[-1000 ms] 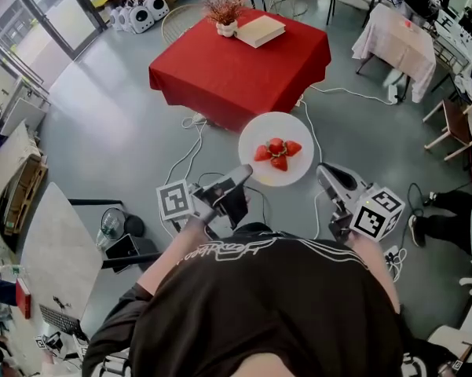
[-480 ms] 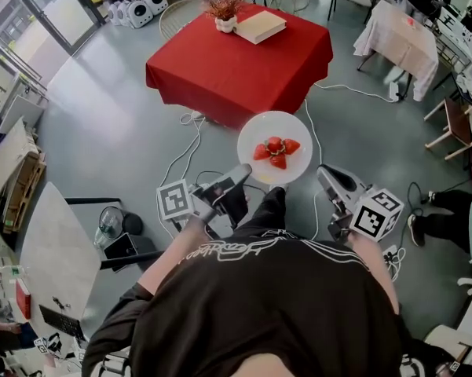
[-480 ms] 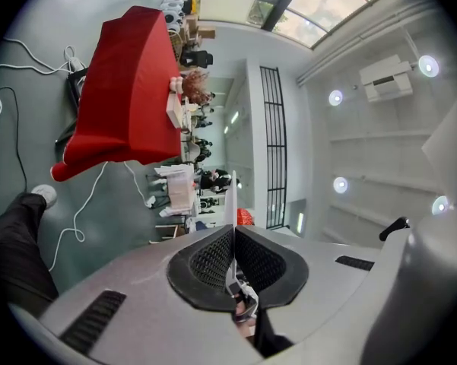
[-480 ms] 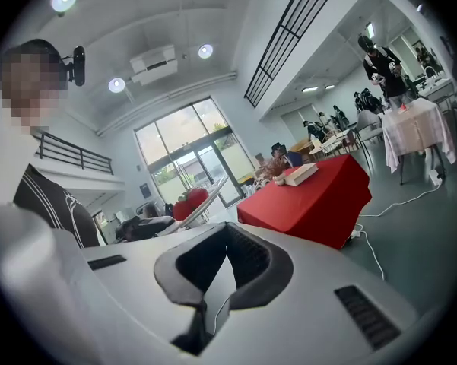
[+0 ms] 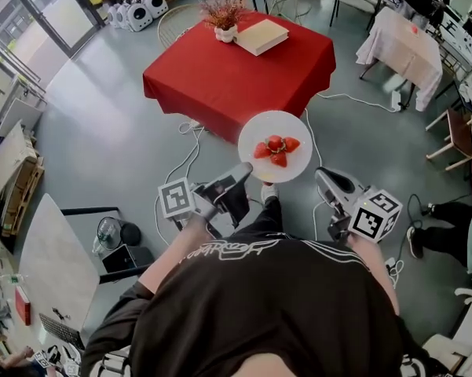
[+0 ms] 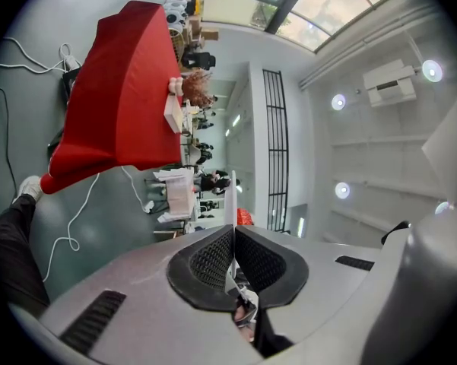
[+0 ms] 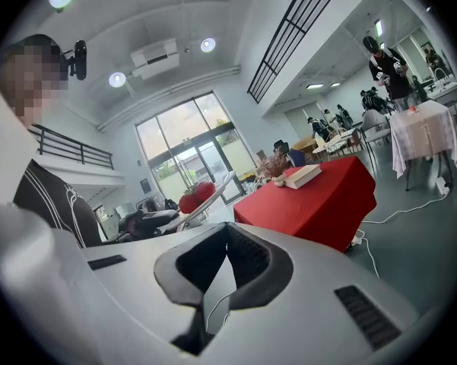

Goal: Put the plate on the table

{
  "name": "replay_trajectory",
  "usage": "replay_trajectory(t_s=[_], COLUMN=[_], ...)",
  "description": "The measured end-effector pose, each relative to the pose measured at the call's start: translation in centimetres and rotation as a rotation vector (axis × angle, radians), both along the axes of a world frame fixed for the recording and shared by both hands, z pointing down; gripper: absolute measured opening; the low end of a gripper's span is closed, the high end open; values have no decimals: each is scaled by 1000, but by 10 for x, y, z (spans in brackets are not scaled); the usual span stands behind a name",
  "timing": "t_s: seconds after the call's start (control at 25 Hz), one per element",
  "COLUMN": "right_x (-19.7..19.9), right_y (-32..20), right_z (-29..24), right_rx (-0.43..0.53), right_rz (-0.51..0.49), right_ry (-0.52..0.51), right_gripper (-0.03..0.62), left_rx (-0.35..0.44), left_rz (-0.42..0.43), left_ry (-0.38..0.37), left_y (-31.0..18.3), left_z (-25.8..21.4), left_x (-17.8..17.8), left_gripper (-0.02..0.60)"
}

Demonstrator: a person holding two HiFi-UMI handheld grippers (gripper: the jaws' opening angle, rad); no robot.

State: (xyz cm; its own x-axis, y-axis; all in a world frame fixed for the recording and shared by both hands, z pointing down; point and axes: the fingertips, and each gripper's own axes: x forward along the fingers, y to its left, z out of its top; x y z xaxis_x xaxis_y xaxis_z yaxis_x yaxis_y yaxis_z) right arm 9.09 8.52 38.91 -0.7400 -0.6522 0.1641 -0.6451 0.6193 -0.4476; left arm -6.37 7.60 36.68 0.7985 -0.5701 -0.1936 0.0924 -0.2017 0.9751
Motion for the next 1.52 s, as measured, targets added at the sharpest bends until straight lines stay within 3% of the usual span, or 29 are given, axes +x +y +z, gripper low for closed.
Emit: replay_trajectory(t_s=[0.64,1.0,1.52], right_x=[-3,1,-2], right_y=[-172,-292,-392], right_z=[29,22,31], right_rx=[-121,-141,-140], right_rz=[-24,-36,-67], right_ry=[-12,-15,-36], right_gripper=[8,8,8], left_rx=[-117,-118,-119], left_rz=[-28,-52,-82], left_ry=[9,3,-32], left_y=[-180,-288,-369], left_z=[31,30,48], left_x=[-2,-3,-6], left_gripper=[12,12,12])
